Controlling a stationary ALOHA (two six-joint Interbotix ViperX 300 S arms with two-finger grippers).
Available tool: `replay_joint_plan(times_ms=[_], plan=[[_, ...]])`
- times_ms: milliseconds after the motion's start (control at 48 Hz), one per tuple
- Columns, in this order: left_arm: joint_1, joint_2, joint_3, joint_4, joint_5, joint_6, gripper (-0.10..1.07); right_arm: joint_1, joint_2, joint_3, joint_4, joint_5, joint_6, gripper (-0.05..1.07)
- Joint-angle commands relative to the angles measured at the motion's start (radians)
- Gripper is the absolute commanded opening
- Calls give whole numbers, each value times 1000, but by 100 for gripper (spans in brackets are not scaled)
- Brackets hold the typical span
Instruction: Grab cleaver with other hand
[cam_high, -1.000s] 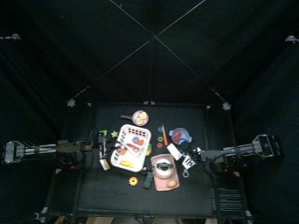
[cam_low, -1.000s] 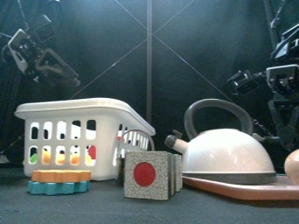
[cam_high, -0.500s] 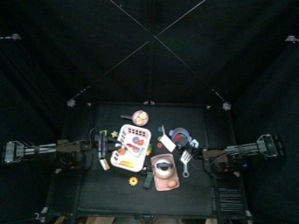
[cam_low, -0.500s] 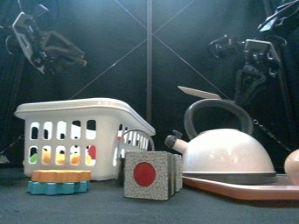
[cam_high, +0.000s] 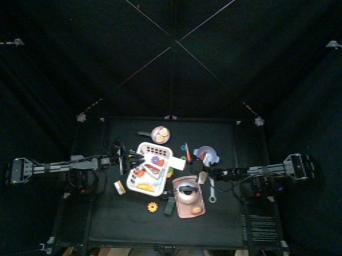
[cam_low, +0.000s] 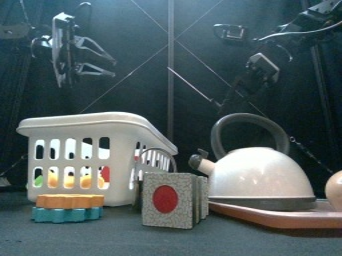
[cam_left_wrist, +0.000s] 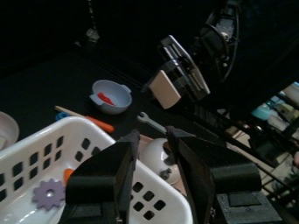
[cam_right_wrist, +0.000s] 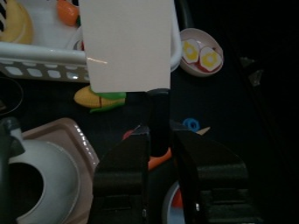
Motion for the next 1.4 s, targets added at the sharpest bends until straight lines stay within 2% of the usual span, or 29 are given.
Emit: replay_joint_plan(times_ms=[0,104,312,500,646,1021,1375], plan=[[-40,35,-64,-3,5,0,75,-12,54,-64,-40,-15,3,49],[-64,71,-92,-14,28,-3,75,-15,120,-103,-60,-14,-8,49],[-61,123,-143,-84,103,0,75,-9,206,-153,-74,-9,-17,49],[-60,158,-173,-110,179,-5,75,-8,213,-166,-86,-6,-15,49],[-35,179,-198,-127,202,-3,75,-8,213,-164,-95,-6,-15,49],[-12,273,-245,-156,202,-3,75,-6,212,-170,-121,-5,-17,49],[-12,311,-253,-276,179,-2,70,-3,212,-175,-130,-5,-12,49]])
